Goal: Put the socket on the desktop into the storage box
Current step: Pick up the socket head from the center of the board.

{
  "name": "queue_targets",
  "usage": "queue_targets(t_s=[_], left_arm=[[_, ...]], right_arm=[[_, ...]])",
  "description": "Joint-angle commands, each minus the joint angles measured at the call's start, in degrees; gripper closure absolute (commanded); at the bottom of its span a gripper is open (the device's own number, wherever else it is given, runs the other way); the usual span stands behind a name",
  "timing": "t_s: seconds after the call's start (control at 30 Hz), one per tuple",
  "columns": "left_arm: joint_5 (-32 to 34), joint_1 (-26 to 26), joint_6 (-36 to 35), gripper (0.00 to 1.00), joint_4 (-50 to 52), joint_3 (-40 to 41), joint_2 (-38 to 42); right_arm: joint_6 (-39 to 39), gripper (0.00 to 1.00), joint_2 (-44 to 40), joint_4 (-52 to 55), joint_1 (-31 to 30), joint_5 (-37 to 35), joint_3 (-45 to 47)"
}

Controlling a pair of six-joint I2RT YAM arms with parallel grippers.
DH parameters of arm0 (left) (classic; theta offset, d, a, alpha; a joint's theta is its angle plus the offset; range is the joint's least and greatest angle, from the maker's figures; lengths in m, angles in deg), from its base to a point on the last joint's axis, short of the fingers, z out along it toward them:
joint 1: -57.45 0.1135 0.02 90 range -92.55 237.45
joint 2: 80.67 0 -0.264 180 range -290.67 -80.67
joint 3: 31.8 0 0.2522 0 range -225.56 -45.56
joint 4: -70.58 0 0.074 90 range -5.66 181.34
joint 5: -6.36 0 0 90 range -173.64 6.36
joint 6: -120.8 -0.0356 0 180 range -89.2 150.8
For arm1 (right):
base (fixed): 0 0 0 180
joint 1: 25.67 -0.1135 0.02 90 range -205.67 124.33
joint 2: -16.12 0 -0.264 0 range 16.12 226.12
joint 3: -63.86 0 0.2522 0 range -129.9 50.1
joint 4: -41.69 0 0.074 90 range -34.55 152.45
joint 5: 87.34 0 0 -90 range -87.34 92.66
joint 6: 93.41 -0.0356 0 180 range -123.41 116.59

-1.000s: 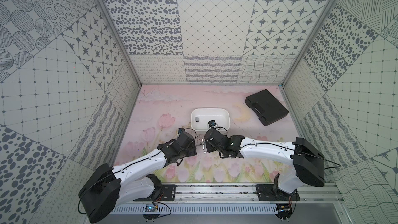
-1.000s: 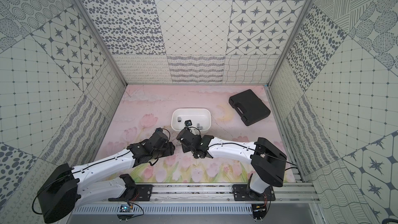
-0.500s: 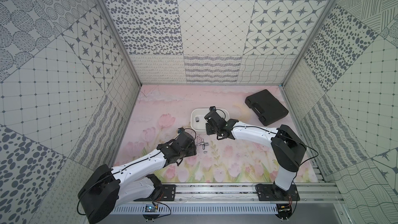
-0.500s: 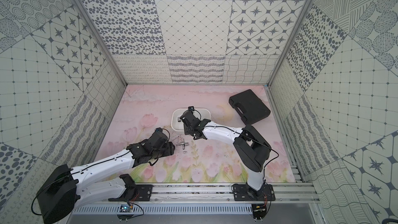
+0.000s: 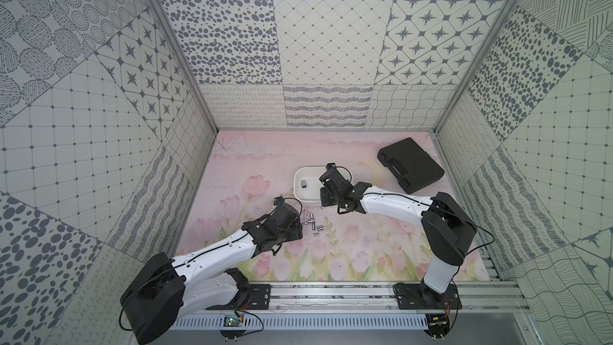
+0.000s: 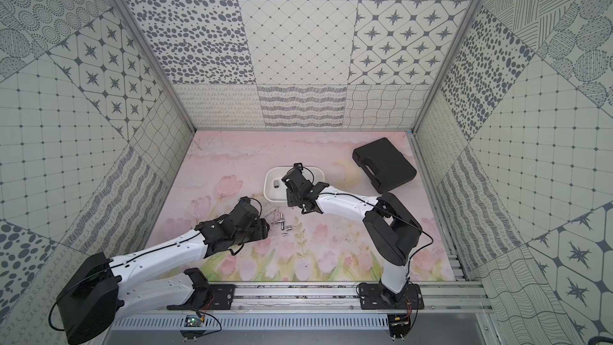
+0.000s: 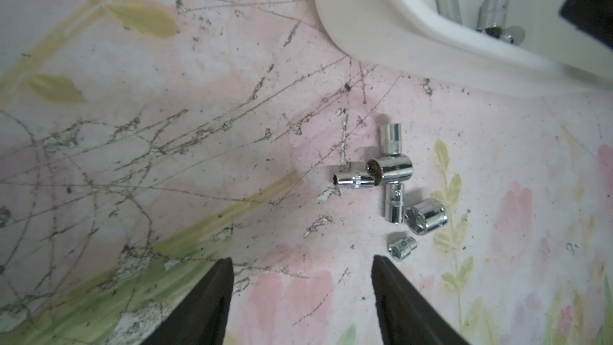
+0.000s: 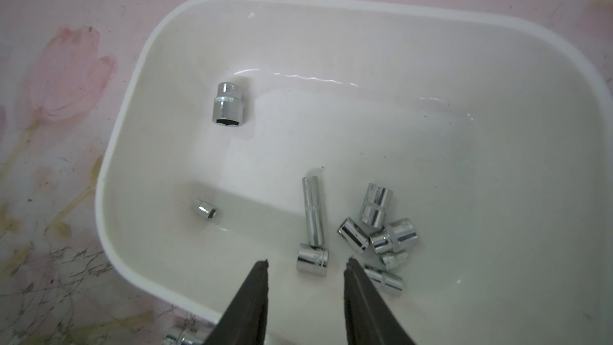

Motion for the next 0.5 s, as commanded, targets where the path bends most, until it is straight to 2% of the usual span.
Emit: queue_targets(t_s=[0.0,0.1,0.23,0.47], left_arm=[[0.48,0.04,-0.32,0.29,1.4,-0.31,-0.16],[0.57,0.07,-0.4,0.29,1.39,-0.26,-0.15],[0.91,0.02,-0.41,0.29,1.49,-0.26,0.0],[1.36,-0.05,-0.47,0.29,1.86,-0.27,0.47]], right_arm=[[0.88,0.56,-7.15,-0.91,-2.95,-2.62,4.13],[-1.32,0.55,-11.4,1.23,-6.09,-4.61,8.1],[-6.61,0.46,-14.71,1.63,-10.95,-5.32,13.51],[-10.61,0.44,-11.52,4.51,-17.7,-4.33,14.37]])
